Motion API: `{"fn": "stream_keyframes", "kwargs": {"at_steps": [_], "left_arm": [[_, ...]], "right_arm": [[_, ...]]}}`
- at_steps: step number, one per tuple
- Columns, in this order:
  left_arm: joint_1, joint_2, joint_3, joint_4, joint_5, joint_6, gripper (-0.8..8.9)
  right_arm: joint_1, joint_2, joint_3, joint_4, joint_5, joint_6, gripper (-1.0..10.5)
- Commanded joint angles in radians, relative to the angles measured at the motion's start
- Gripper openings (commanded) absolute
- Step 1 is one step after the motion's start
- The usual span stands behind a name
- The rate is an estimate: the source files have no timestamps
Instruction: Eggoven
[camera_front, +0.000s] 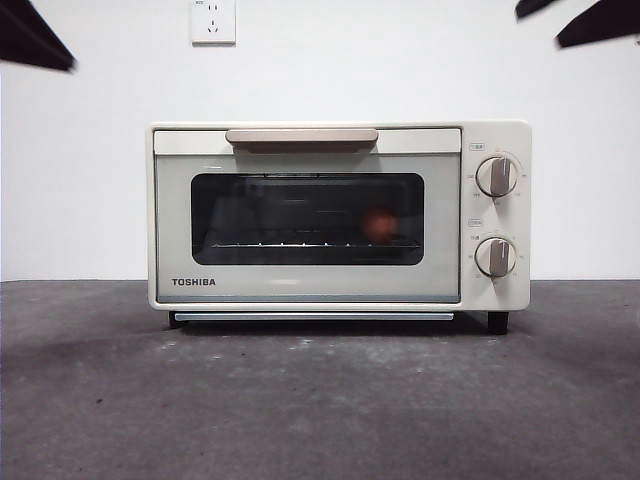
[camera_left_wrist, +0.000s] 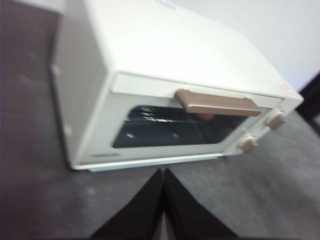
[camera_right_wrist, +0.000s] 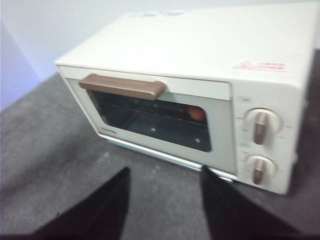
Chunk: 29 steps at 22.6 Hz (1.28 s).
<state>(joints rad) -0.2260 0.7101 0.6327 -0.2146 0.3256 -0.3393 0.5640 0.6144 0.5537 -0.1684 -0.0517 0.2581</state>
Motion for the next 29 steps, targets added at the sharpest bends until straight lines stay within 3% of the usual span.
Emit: {"fn": "stream_keyframes", "kwargs": {"at_steps": [1,3,6,29], "left_arm": [[-0.009,-0.071,0.011,-0.050,-0.074,0.075,0.07],[-0.010,-0.122,0.011,-0.085,-0.114,0.095,0.07],[-0.010,-0.174,0.011,-0.112,-0.125,0.125,0.07],[-0.010,-0.195,0.011,-0.155,-0.124,0.114,0.08]], "right_arm": [[0.009,-0.010,-0.083,0.155,-0.008,-0.040,0.7],[0.009,-0.019,-0.137,0.242,-0.007,-0.057,0.0],[0.009,-0.022,-0.183,0.309,0.000,-0.057,0.0],[0.009,-0.022,-0.190,0.356,0.027,-0.076,0.1]]}}
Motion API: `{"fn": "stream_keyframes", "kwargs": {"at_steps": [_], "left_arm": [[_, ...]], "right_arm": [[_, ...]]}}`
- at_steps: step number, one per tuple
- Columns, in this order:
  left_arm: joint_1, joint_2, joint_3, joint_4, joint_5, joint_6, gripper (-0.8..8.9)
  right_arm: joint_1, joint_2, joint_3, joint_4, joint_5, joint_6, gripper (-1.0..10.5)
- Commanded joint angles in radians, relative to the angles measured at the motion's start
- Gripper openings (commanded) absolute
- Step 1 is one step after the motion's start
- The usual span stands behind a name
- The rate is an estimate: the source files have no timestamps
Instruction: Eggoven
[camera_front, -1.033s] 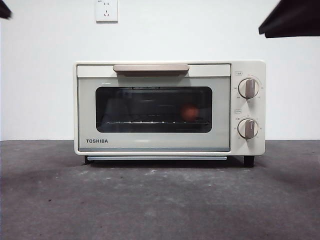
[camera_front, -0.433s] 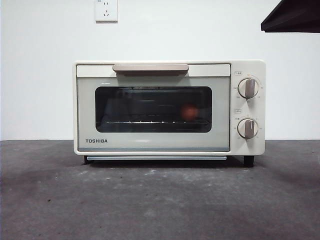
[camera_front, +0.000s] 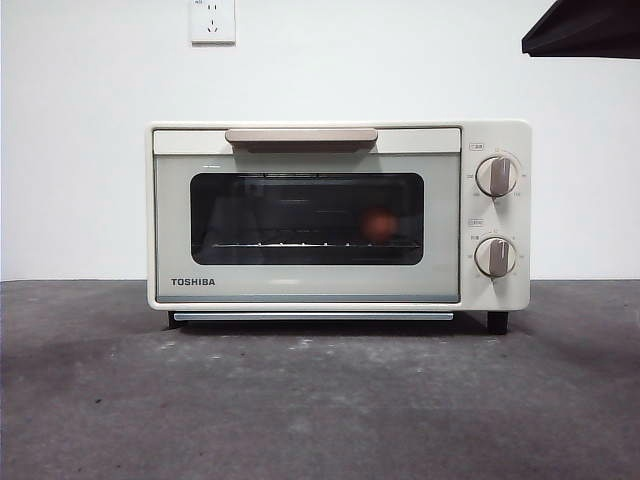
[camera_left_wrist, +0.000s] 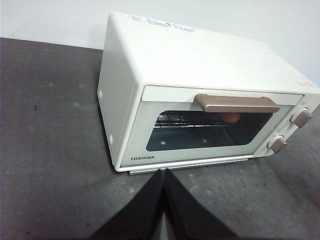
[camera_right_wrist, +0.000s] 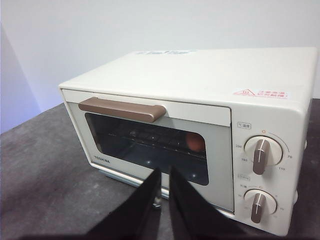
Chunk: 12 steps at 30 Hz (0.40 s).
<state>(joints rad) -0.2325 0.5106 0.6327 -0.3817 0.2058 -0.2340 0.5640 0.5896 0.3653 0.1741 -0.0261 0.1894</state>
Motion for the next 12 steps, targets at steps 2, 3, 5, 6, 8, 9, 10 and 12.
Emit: {"fn": "stream_keyframes", "kwargs": {"at_steps": [2,3,5,6,8,9,10,12], "left_arm": [[-0.004,0.004,0.011,0.007,-0.005,0.019,0.08],[-0.003,-0.001,0.011,0.009,-0.007,0.082,0.08],[0.011,-0.017,0.011,0.012,-0.016,0.165,0.08],[0.021,-0.030,0.008,0.020,-0.032,0.193,0.08],[0.052,-0.071,-0.013,0.064,-0.072,0.225,0.08],[0.069,-0.095,-0.034,0.101,-0.088,0.234,0.08],[0.084,-0.122,-0.058,0.138,-0.103,0.243,0.08],[0.113,-0.184,-0.123,0.222,-0.149,0.263,0.08]], "right_arm": [[0.009,0.003,-0.002,0.014,0.001,-0.008,0.0],[0.008,0.003,-0.002,0.014,0.001,-0.008,0.1],[0.009,0.003,-0.002,0.013,0.001,-0.008,0.1],[0.009,0.003,-0.002,0.013,0.001,-0.008,0.1],[0.009,0.003,-0.002,0.013,0.001,-0.008,0.1],[0.009,0.003,-0.002,0.013,0.001,-0.008,0.0],[0.009,0.003,-0.002,0.013,0.001,-0.008,0.1],[0.009,0.003,-0.002,0.013,0.001,-0.008,0.1]]}}
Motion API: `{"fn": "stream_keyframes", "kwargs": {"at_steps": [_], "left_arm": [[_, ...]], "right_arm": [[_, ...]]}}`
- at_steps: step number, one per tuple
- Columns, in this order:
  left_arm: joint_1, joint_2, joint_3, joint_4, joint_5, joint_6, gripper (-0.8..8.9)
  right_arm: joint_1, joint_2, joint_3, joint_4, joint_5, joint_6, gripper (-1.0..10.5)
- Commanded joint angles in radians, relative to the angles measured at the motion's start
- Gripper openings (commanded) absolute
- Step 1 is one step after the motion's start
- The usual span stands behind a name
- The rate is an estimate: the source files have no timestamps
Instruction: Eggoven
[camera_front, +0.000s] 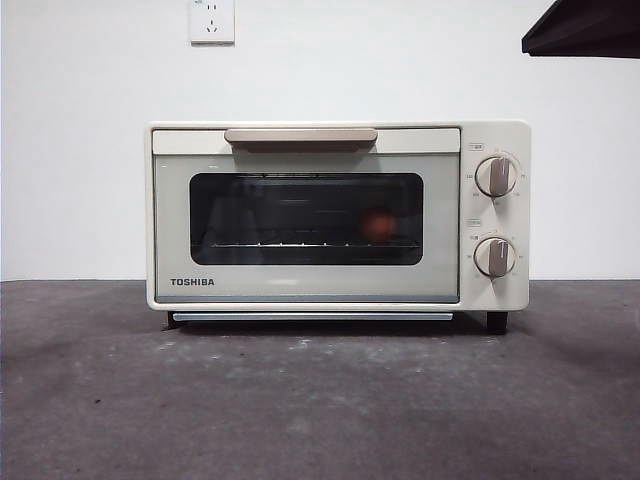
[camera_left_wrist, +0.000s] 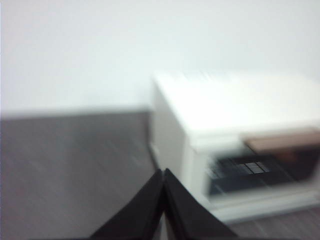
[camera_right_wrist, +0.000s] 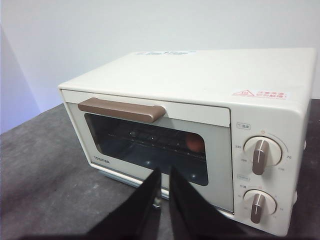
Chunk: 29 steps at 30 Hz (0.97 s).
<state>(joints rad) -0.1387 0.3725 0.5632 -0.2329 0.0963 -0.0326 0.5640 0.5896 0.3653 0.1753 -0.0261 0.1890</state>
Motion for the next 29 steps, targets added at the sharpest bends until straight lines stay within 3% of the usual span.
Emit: {"fn": "stream_keyframes", "kwargs": {"at_steps": [1,7,15,23,29], "left_arm": [[0.029,-0.074,-0.087,0.111,-0.065,0.068,0.08],[0.086,-0.237,-0.297,0.214,-0.169,0.072,0.08],[0.120,-0.345,-0.476,0.193,-0.175,0.069,0.08],[0.120,-0.370,-0.550,0.094,-0.175,0.036,0.08],[0.120,-0.370,-0.559,0.049,-0.171,-0.040,0.08]], "right_arm": [[0.008,0.003,-0.002,0.012,0.001,-0.007,0.1],[0.009,0.003,-0.002,0.012,0.001,-0.007,0.0],[0.009,0.003,-0.002,0.012,0.001,-0.007,0.1],[0.009,0.003,-0.002,0.012,0.001,-0.007,0.1],[0.009,0.003,-0.002,0.012,0.001,-0.007,0.1]]}}
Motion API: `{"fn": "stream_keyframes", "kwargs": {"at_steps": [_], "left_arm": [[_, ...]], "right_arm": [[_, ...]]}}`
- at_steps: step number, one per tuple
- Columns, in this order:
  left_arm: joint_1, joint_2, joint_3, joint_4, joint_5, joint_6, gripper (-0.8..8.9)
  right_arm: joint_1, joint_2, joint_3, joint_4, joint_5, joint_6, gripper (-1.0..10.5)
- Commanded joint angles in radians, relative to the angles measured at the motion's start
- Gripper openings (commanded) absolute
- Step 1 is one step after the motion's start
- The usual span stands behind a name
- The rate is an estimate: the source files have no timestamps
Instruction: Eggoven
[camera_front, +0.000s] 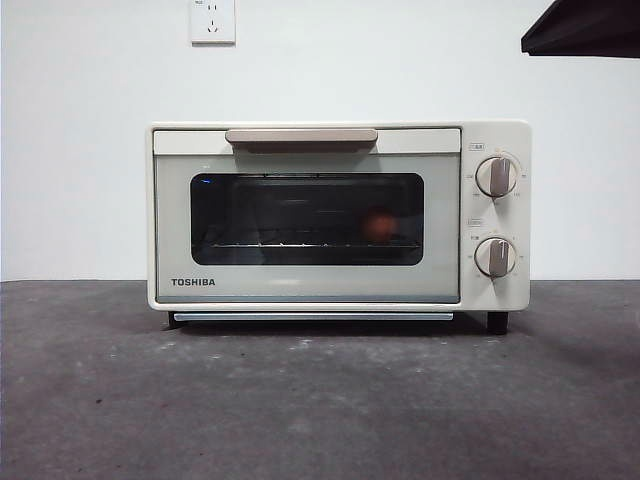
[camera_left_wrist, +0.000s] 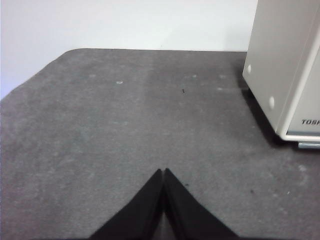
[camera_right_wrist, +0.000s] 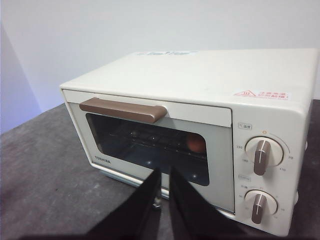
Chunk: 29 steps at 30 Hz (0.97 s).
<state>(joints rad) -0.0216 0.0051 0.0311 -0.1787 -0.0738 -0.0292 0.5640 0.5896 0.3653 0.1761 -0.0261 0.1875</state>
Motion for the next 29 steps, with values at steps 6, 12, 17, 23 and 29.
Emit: {"fn": "stream_keyframes", "kwargs": {"at_steps": [6,12,17,23,29], "left_arm": [[0.003,-0.002,-0.027,-0.007,0.000,-0.043,0.08],[0.003,-0.002,-0.027,-0.007,0.000,-0.043,0.08],[0.003,-0.002,-0.027,-0.007,0.000,-0.043,0.08],[0.003,-0.002,-0.027,-0.007,0.000,-0.043,0.08],[0.003,-0.002,-0.027,-0.007,0.000,-0.043,0.08]], "right_arm": [[0.009,0.003,-0.002,0.011,0.001,-0.006,0.1],[0.009,0.003,-0.002,0.012,0.001,-0.006,0.1],[0.009,0.003,-0.002,0.012,0.001,-0.006,0.1],[-0.046,-0.074,-0.002,-0.035,0.006,-0.026,0.0],[-0.258,-0.222,-0.008,-0.188,-0.115,-0.050,0.1]]}}
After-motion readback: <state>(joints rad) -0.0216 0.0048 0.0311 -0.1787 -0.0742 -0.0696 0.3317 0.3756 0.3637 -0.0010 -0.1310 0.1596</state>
